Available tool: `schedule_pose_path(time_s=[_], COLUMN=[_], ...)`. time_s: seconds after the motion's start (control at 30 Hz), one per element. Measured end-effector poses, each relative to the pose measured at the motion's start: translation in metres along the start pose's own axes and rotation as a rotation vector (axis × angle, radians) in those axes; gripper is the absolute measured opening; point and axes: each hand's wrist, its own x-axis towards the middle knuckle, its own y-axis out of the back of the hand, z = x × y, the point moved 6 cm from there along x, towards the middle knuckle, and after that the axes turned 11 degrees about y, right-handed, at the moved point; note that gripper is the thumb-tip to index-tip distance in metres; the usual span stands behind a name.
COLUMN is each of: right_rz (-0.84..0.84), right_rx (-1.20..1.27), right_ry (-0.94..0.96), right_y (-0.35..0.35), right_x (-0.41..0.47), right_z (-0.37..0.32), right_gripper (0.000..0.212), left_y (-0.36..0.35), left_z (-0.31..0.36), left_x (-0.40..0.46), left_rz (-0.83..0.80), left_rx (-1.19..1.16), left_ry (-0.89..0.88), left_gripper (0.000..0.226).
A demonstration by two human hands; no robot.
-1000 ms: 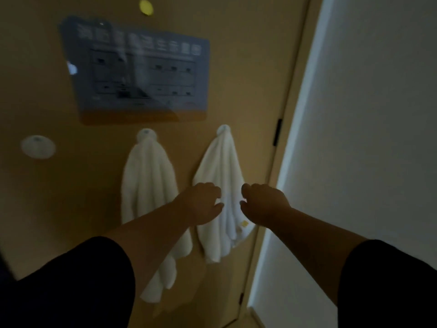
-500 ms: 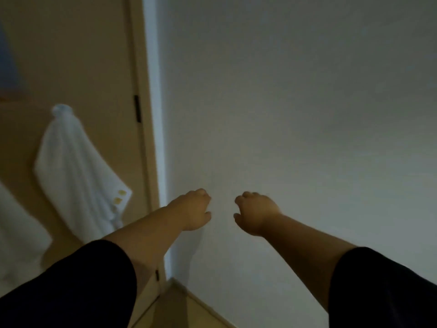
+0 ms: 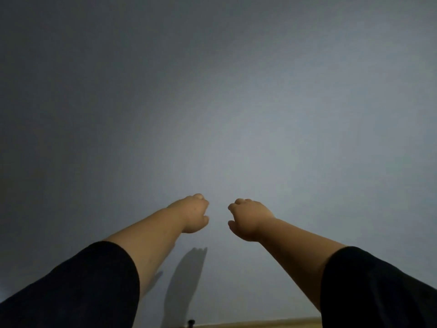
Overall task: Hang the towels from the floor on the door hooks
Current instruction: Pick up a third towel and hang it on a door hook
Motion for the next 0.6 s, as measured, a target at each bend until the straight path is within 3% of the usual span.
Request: schedule_pose_path(time_s=[0.33,0.6], right_rz=[-0.107,-0.207], right_rx=[0.052,0.092], right_ry=[-0.621,-1.069], right_y=[-0.039,-0.069], right_x=[-0.197,-0.324], right_z=[0.204,0.304], right_gripper=[0.043,0.039], left_y=[-0.036,-0.056], left_z=[0.32,0.51], left_x=[0.059,0.079], left_rz=[-0.068,-0.085], left_rx=[0.088,0.167], left_ry=[-0.618,-1.058], left_gripper=[0.052,0.053])
